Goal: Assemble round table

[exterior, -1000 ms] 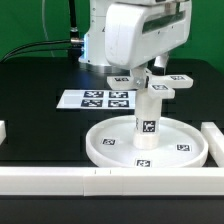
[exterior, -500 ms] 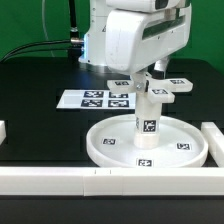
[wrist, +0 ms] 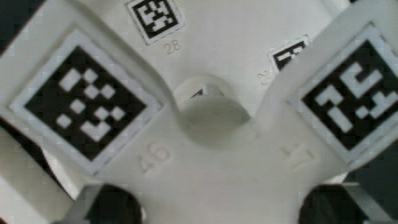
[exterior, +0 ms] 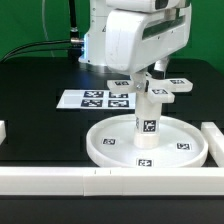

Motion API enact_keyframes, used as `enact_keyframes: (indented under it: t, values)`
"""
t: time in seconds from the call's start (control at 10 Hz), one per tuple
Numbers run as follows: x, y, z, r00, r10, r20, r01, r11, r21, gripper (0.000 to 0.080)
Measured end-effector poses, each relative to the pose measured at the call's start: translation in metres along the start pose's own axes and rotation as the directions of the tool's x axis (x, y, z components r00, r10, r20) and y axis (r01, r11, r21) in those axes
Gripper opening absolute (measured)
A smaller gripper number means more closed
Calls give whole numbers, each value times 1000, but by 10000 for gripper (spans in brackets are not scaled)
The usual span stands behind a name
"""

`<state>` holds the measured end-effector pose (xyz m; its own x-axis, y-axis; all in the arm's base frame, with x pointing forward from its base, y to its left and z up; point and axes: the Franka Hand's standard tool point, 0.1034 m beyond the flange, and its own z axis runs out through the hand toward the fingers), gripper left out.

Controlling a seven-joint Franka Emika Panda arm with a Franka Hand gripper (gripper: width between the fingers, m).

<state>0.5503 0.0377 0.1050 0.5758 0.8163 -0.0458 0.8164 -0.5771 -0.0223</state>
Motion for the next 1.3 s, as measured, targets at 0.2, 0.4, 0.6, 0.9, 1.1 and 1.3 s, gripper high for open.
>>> enact_keyframes:
  t: [0.2,0.4,0.6,0.9,1.1,1.3]
  values:
    - [0,0,0,1000,20,0,-20,1000,0,442]
    - [0,0,0,995,104,-3,-104,995,-2,442]
    - [0,-1,1,926,378,-16,-378,926,16,442]
    - [5,0,1,714,699,-44,-698,715,40,442]
    - [7,2,0,544,837,-54,-836,547,50,442]
    - [7,2,1,437,898,-46,-896,439,62,442]
